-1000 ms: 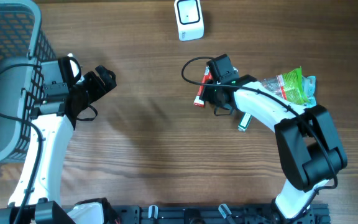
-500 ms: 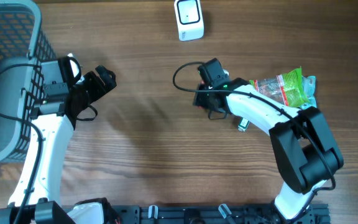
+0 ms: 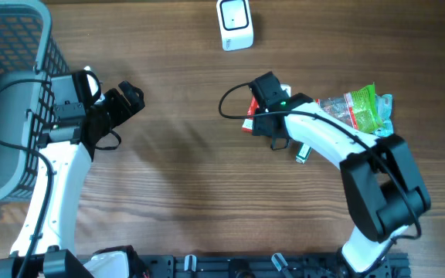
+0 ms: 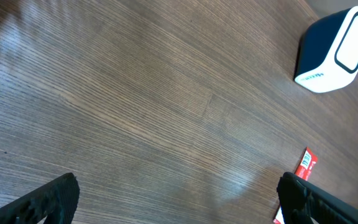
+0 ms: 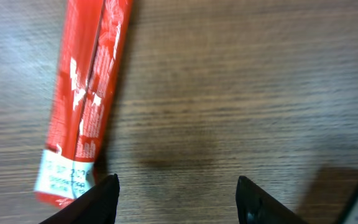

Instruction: Scan the item barcode

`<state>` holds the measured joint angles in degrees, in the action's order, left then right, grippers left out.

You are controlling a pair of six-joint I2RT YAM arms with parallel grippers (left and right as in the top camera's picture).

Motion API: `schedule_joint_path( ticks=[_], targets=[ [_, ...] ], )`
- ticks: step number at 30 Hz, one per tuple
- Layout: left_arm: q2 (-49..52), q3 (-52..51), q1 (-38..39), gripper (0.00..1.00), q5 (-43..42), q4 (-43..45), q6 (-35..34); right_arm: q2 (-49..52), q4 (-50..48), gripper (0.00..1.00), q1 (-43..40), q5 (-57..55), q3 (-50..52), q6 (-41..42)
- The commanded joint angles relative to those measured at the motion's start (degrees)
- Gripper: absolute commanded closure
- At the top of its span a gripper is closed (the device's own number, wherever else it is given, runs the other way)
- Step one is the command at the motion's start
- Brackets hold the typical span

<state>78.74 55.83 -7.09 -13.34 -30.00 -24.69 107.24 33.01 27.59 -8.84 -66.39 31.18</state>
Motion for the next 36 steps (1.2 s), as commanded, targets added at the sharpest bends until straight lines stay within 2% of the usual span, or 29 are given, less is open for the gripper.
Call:
schedule_joint_path(
  ticks=[1, 4, 9, 16, 20, 23, 27, 29, 36],
  targets=[
    [0.2, 0.0, -0.2, 0.00, 0.0, 0.1, 0.5, -4.6, -2.2, 0.39, -0.1, 3.1, -2.0, 2.5],
    [0.2, 0.0, -0.2, 0.00, 0.0, 0.1, 0.5, -4.0, -5.7, 0.38, 0.2, 6.1, -1.4, 8.6],
    [0.2, 0.0, -0.2, 0.00, 0.0, 0.1, 0.5, -0.7, -7.6, 0.33, 1.9, 4.2, -1.4, 8.7],
    [0.2, 0.0, -0.2, 0.00, 0.0, 0.1, 0.5, 2.0, -7.5, 0.33, 2.7, 1.1, -1.4, 9.3],
    [0.2, 0.0, -0.2, 0.00, 0.0, 0.1, 0.5, 3.0, -5.8, 0.37, 2.7, 1.1, -1.4, 4.8],
    [0.2, 0.0, -0.2, 0.00, 0.0, 0.1, 0.5, 3.0, -0.3, 0.37, 2.7, -4.3, -2.9, 2.6],
    [0.2, 0.0, -0.2, 0.00, 0.0, 0.1, 0.5, 3.1, -0.5, 0.36, 2.7, -4.0, -2.9, 1.6],
    [0.2, 0.0, -0.2, 0.00, 0.0, 0.1, 0.5, 3.1, -2.2, 0.32, 2.7, -0.8, -3.0, 0.4],
    [0.2, 0.0, -0.2, 0.00, 0.0, 0.1, 0.5, 3.1, -4.7, 0.34, 2.7, 2.6, -3.7, 0.3]
  ],
)
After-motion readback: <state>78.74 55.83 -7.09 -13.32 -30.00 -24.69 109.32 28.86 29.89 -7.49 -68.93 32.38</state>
